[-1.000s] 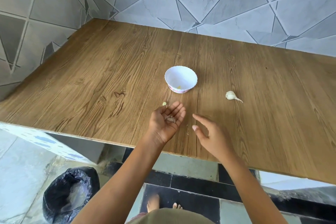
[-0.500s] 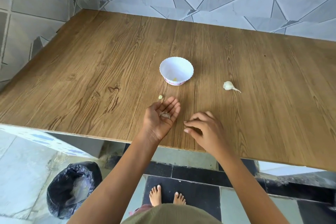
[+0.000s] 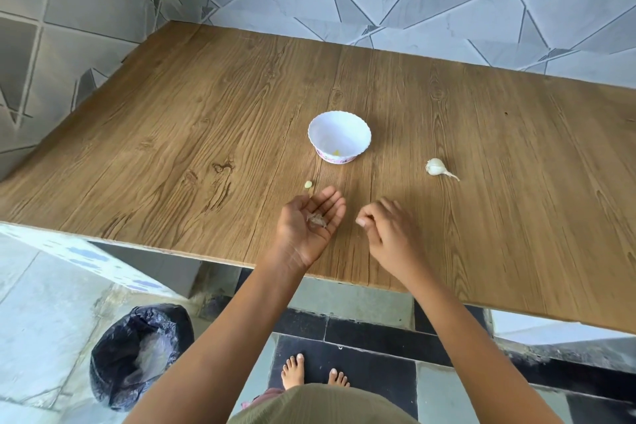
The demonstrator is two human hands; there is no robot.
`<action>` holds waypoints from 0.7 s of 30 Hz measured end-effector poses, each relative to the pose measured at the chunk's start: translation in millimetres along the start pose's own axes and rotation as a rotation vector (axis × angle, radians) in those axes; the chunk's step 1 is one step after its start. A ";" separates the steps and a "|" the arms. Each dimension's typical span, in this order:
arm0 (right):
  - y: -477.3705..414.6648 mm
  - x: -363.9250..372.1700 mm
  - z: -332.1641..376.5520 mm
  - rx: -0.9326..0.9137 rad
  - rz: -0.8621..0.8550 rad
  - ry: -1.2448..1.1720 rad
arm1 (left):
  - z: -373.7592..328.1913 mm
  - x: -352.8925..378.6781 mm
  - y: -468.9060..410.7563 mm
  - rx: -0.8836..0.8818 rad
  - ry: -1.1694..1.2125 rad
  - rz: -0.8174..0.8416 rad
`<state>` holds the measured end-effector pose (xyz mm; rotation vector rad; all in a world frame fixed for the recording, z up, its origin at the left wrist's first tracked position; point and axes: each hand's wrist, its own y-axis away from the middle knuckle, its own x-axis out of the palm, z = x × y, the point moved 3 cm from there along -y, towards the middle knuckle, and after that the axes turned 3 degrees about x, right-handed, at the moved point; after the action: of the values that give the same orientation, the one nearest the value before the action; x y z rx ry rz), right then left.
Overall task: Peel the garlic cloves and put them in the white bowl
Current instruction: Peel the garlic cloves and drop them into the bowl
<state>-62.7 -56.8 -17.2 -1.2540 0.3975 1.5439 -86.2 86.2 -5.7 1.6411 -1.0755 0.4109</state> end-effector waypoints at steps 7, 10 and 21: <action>-31.7 -21.0 38.3 -0.232 -0.044 0.067 | 7.0 12.7 0.1 -0.006 -0.017 -0.014; -30.5 -17.3 37.5 -0.209 -0.095 0.021 | 5.9 14.2 -1.4 0.009 -0.005 -0.004; -13.2 -26.3 20.2 -0.073 -0.089 -0.192 | 4.5 10.3 -4.4 -0.011 -0.038 -0.002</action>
<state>-64.3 -49.6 17.6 -1.1508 0.1611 1.5977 -78.3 77.6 -2.4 1.6461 -1.1023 0.3738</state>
